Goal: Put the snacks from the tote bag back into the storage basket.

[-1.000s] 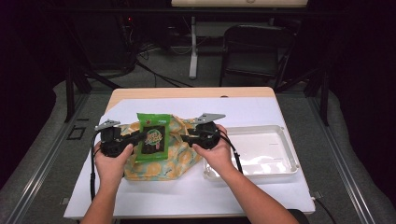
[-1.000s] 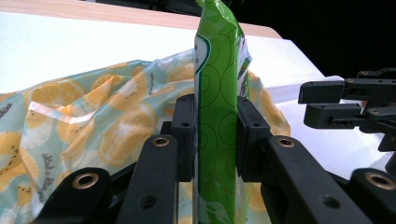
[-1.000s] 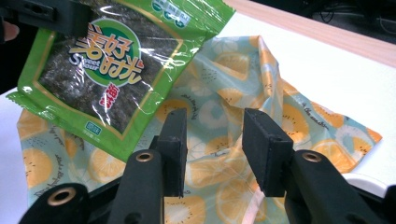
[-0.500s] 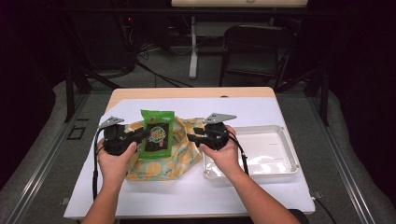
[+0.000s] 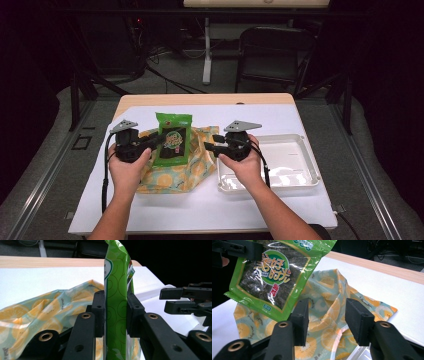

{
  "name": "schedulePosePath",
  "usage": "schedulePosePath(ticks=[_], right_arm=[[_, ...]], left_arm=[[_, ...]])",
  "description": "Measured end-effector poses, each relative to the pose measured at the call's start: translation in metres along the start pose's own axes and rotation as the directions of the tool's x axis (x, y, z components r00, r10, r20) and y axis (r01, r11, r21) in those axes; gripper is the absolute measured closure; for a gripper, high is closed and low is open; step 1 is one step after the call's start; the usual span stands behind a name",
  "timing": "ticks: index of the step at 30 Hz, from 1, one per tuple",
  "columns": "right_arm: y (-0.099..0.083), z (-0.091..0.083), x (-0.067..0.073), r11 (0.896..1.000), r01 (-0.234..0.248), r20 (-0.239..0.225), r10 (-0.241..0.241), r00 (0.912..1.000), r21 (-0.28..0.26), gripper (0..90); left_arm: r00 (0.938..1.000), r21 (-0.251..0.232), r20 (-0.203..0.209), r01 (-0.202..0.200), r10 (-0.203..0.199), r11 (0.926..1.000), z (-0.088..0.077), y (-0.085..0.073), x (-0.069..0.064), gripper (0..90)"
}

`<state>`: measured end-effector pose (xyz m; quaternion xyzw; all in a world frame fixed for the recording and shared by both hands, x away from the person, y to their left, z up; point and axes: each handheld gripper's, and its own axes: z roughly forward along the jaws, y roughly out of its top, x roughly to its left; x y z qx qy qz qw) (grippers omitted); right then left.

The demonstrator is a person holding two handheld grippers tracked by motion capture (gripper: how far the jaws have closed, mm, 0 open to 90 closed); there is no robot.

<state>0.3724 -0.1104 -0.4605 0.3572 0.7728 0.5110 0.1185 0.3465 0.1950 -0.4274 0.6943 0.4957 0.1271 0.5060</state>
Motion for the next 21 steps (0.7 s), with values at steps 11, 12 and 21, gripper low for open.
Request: schedulePosePath(ticks=[11, 12, 21], right_arm=[[0.0, -0.006, 0.0, 1.0, 0.002, 0.0, -0.002, 1.0, 0.0, 54.5], [0.0, -0.007, 0.0, 1.0, 0.004, 0.008, -0.004, 1.0, 0.004, 54.8], [0.0, -0.012, -0.001, 1.0, -0.023, -0.019, 0.022, 0.9996, -0.011, 55.3]], left_arm=[[0.9997, -0.001, 0.018, -0.019, 0.019, 0.9998, 0.007, 0.008, -0.012, 73.3], [0.9995, -0.002, 0.021, -0.021, 0.021, 0.9998, 0.008, 0.008, -0.013, 73.3], [0.9985, 0.002, 0.039, -0.038, 0.038, 0.9993, 0.016, 0.012, -0.023, 73.3]])
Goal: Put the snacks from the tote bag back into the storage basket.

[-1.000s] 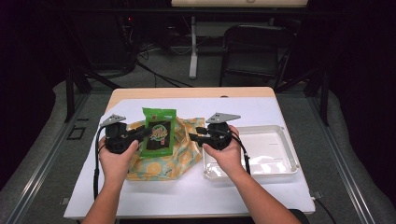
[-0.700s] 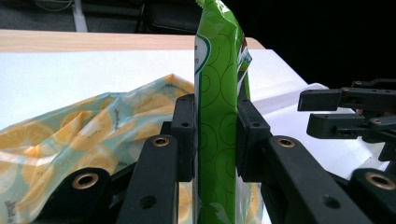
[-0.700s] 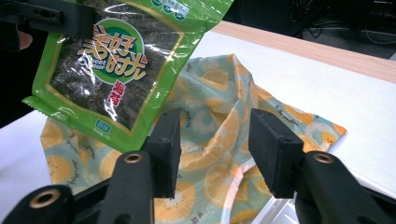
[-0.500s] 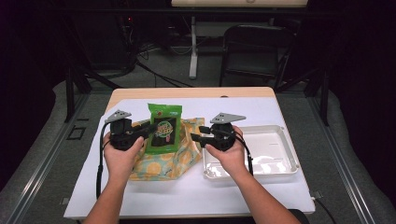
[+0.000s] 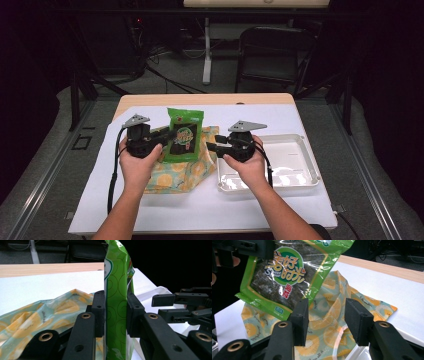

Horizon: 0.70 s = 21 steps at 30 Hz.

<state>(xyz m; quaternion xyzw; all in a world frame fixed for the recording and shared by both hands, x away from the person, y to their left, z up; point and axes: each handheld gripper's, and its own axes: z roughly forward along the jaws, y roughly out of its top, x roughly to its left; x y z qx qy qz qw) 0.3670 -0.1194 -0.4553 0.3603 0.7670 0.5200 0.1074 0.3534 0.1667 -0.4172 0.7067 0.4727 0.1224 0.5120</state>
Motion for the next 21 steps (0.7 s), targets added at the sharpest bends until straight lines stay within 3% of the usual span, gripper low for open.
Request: schedulePosePath(ticks=[12, 21], right_arm=[[0.0, -0.008, -0.004, 0.999, -0.026, -0.027, 0.025, 0.9993, -0.019, 57.1], [-0.004, -0.013, -0.016, 0.994, -0.105, -0.037, 0.104, 0.9939, -0.032, 54.7]], left_arm=[[0.999, 0.011, 0.039, -0.024, 0.023, 0.9997, 0.015, 0.003, -0.012, 73.3], [0.9957, 0.019, 0.085, -0.037, 0.036, 0.9991, 0.029, 0.002, -0.023, 73.3]])
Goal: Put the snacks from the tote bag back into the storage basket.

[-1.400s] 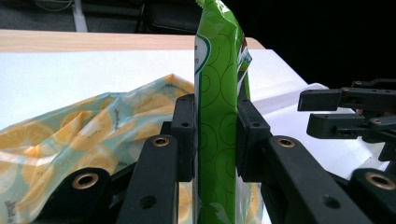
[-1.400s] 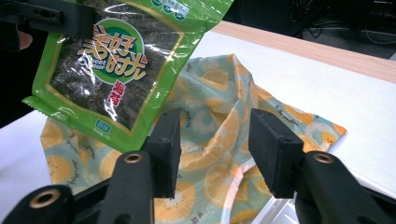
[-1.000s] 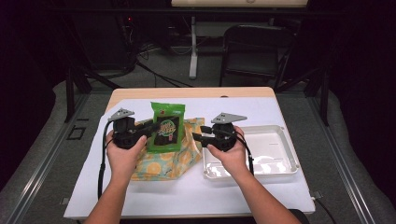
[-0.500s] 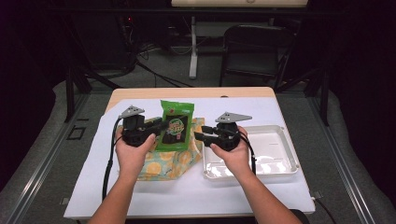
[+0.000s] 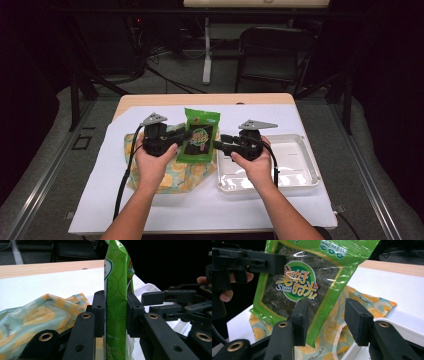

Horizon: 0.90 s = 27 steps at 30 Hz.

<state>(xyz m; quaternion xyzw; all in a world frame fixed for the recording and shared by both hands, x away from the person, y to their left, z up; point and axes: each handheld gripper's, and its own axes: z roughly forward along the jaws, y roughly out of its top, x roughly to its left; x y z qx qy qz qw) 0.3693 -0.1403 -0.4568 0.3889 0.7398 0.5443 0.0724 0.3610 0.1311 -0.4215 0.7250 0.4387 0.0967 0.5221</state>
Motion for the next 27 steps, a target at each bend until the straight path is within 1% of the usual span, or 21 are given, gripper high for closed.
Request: schedulePosePath(ticks=[2, 3, 6, 10, 14, 17, 18, 20, 27], right_arm=[[-0.001, -0.001, -0.001, 1.0, -0.009, -0.001, 0.009, 1.0, -0.002, 54.4], [-0.001, -0.001, -0.002, 1.0, -0.007, -0.001, 0.007, 1.0, -0.001, 54.3], [-0.002, -0.002, -0.004, 1.0, -0.008, 0.008, 0.008, 0.9999, 0.001, 53.9], [-0.004, -0.004, -0.007, 1.0, -0.021, 0.021, 0.021, 0.9996, 0.0, 53.5], [-0.006, -0.004, -0.009, 1.0, -0.025, 0.032, 0.025, 0.9992, 0.004, 53.2], [-0.007, -0.004, -0.01, 1.0, -0.029, 0.024, 0.029, 0.9993, 0.003, 52.6], [-0.007, -0.004, -0.01, 0.999, -0.03, 0.021, 0.03, 0.9993, 0.011, 52.5], [-0.008, -0.003, -0.011, 0.999, -0.043, 0.012, 0.043, 0.999, 0.007, 52.4], [-0.009, -0.004, -0.013, 0.998, -0.06, 0.011, 0.059, 0.9982, 0.006, 52.9]], left_arm=[[1.0, 0.0, 0.009, -0.002, 0.002, 1.0, 0.002, 0.0, -0.003, 73.3], [0.9999, 0.001, 0.013, -0.007, 0.007, 1.0, 0.003, 0.001, -0.004, 73.3], [0.9996, 0.001, 0.026, -0.012, 0.012, 0.9999, 0.006, 0.001, -0.007, 73.3], [0.9991, 0.005, 0.038, -0.018, 0.018, 0.9998, 0.011, 0.002, -0.011, 73.3], [0.998, 0.011, 0.059, -0.023, 0.023, 0.9997, 0.014, 0.001, -0.014, 73.3], [0.9977, 0.017, 0.064, -0.025, 0.024, 0.9995, 0.017, 0.001, -0.015, 73.2], [0.9974, 0.019, 0.067, -0.026, 0.025, 0.9995, 0.018, 0.001, -0.015, 73.3], [0.9973, 0.02, 0.07, -0.027, 0.025, 0.9994, 0.02, 0.0, -0.016, 73.2], [0.997, 0.019, 0.072, -0.029, 0.027, 0.9994, 0.023, 0.0, -0.018, 73.1]])
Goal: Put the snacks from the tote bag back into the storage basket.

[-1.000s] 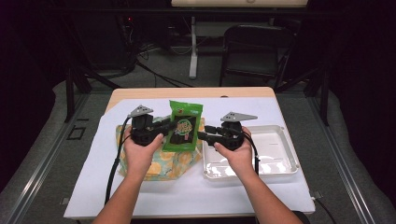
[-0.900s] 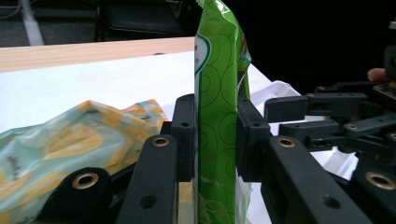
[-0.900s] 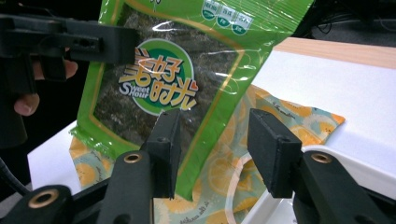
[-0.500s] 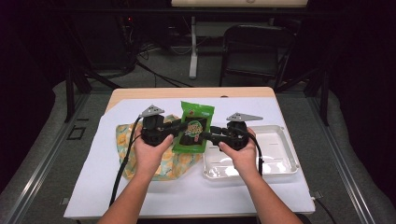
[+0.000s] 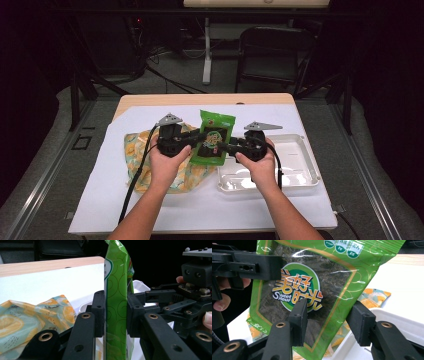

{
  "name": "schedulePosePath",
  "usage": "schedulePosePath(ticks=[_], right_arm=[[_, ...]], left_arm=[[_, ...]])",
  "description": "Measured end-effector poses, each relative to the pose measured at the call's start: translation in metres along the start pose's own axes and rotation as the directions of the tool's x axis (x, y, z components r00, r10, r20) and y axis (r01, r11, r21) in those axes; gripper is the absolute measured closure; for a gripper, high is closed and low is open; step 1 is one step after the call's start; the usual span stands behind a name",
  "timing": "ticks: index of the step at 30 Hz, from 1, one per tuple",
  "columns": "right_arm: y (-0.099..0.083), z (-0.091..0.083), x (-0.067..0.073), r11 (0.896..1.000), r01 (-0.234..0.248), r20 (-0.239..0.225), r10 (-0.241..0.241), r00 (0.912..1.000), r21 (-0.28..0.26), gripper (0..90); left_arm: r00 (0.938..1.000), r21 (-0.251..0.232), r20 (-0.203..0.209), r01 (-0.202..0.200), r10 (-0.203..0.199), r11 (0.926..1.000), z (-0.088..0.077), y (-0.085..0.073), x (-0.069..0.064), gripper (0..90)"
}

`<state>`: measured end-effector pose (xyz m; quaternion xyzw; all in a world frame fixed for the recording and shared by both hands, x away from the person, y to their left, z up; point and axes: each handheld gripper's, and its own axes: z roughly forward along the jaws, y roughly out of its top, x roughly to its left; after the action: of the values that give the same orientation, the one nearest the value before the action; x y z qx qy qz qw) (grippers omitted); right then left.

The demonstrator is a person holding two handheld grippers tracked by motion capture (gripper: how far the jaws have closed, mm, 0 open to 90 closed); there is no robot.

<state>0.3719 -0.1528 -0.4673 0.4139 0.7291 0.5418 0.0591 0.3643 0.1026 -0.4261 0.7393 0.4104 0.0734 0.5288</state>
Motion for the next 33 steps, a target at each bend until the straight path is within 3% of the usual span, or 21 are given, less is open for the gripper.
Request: schedulePosePath(ticks=[12, 33], right_arm=[[0.0, -0.003, -0.005, 1.0, -0.019, 0.022, 0.019, 0.9996, -0.01, 58.7], [0.0, -0.016, -0.017, 0.995, -0.059, 0.081, 0.065, 0.9946, -0.077, 79.6]], left_arm=[[0.9999, -0.002, 0.005, -0.014, 0.014, 0.9999, 0.007, -0.001, 0.0, 72.8], [0.9999, 0.006, 0.012, -0.012, 0.012, 0.9999, 0.02, 0.0, 0.0, 71.9]])
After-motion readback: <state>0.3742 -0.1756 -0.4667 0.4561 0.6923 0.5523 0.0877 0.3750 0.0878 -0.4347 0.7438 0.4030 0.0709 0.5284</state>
